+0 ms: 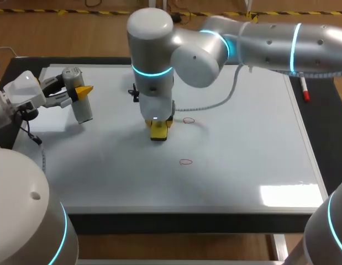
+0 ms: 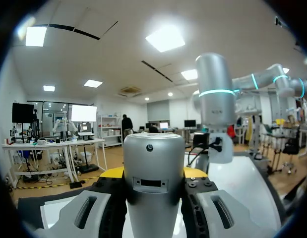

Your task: Pick up the inspection probe, press it on each red-marked spot on the whiteboard one by one, put down the probe, pick up the eraser, and wipe off all the red marks.

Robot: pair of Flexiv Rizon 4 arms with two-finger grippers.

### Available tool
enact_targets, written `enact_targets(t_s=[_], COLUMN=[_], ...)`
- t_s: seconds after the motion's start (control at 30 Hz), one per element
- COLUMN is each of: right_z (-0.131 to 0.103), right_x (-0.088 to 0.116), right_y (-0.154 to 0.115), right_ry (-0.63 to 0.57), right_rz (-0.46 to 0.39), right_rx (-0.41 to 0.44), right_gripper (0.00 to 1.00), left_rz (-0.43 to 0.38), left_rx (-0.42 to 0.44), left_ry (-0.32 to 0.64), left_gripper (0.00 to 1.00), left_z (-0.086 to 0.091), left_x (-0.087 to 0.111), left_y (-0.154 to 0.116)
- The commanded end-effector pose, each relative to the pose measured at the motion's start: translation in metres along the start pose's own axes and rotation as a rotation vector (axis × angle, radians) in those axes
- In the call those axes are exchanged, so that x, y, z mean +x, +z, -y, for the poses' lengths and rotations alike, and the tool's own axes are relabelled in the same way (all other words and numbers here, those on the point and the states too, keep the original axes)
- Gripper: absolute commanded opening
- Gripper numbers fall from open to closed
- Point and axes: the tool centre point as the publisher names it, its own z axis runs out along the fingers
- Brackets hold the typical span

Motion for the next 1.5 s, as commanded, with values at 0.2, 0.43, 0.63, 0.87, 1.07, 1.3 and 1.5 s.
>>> enact_targets(t_s=[0.2,0.43,0.63,0.87,1.07,1.3,1.5], right_z=[0.034,0.058,0.077,0.098,0.113,0.124,0.129], right_x=[0.042,0.076,0.108,0.153,0.191,0.235,0.263], right_y=[-0.035,-0.037,-0.041,-0.035,-0.030,-0.024,-0.018], right_ry=[0.005,0.025,0.068,0.166,0.250,0.343,0.405], right_rz=[0.028,0.007,0.007,-0.025,-0.036,-0.045,-0.036], right_rx=[-0.008,0.002,0.013,-0.002,-0.020,-0.026,-0.035], right_gripper=[0.00,0.00,0.00,0.00,0.00,0.00,0.00], left_rz=[0.002,0.002,0.002,0.002,0.002,0.002,0.002], left_rx=[0.000,0.000,0.000,0.000,0.000,0.000,0.000], left_ry=[0.000,0.000,0.000,0.000,0.000,0.000,0.000], left_gripper=[0.00,0.00,0.00,0.00,0.00,0.00,0.00], left_z=[0.001,0.001,0.001,0.001,0.001,0.001,0.001], left_x=[0.000,0.000,0.000,0.000,0.000,0.000,0.000], left_y=[0.000,0.000,0.000,0.000,0.000,0.000,0.000])
